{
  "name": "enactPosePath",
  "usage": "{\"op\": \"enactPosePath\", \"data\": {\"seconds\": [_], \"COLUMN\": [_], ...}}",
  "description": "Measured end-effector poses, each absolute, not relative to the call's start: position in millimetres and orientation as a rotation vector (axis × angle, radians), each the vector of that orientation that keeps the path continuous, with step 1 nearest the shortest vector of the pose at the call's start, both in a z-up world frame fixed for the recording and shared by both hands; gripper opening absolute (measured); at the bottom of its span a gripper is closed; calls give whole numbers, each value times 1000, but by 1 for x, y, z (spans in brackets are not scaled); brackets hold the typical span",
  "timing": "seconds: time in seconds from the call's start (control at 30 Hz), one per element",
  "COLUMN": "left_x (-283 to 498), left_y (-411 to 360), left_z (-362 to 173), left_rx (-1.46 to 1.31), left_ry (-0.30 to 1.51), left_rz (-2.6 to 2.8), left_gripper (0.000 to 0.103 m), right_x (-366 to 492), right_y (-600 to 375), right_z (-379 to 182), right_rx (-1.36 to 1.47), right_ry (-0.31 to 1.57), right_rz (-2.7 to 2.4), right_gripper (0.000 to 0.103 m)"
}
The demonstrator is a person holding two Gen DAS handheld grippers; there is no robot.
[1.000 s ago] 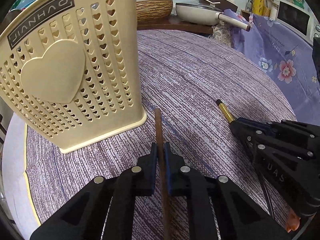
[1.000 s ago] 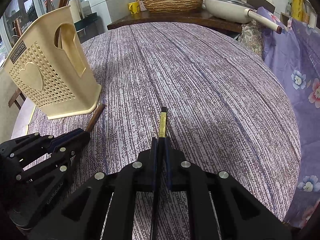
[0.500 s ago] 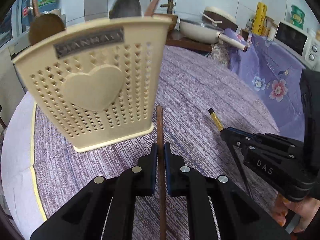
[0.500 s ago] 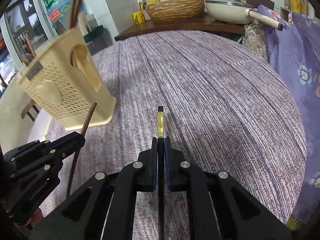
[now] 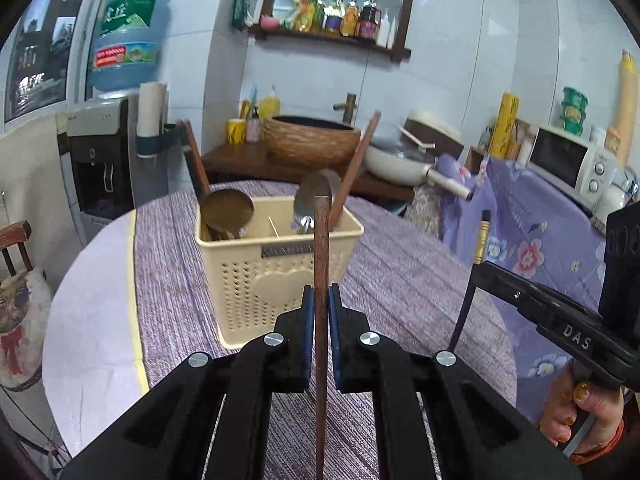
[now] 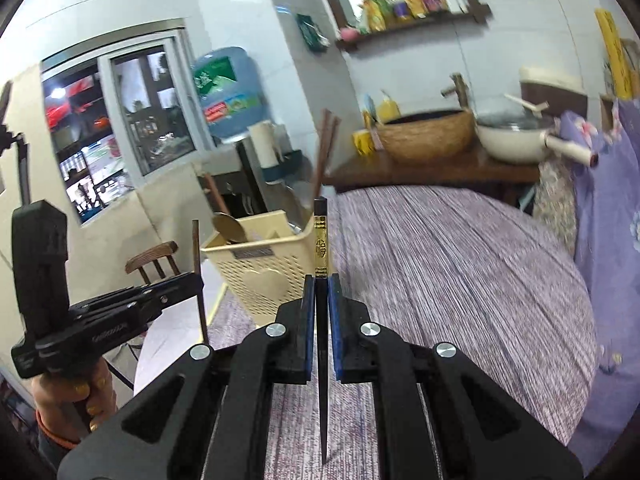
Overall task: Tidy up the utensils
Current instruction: 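Lift both chopsticks and lower them into the cream holder with both tools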
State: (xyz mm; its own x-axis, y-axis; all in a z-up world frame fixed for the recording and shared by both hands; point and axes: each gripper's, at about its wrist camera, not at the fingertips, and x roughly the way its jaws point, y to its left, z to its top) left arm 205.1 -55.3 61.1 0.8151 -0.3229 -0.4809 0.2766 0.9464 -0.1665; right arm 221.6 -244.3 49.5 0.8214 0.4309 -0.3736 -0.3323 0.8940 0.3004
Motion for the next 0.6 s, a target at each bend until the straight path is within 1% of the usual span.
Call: {"op": "enactPosePath", "data": {"seconds": [0.2,0.6], "left_x": [196,196], "left_y": [-51,-44], "left_z": [74,91], "left_rx": [-100,-99], "left_ry": [475,436], "left_rz": [-317,-330], "left_gripper": [8,8], "right_x": [212,227], "right_y": [-232,-226], "right_z": [68,89], "right_rx": [198,206], "right_ry": [414,428], "right_rz": [445,487], "right_gripper": [8,8]}}
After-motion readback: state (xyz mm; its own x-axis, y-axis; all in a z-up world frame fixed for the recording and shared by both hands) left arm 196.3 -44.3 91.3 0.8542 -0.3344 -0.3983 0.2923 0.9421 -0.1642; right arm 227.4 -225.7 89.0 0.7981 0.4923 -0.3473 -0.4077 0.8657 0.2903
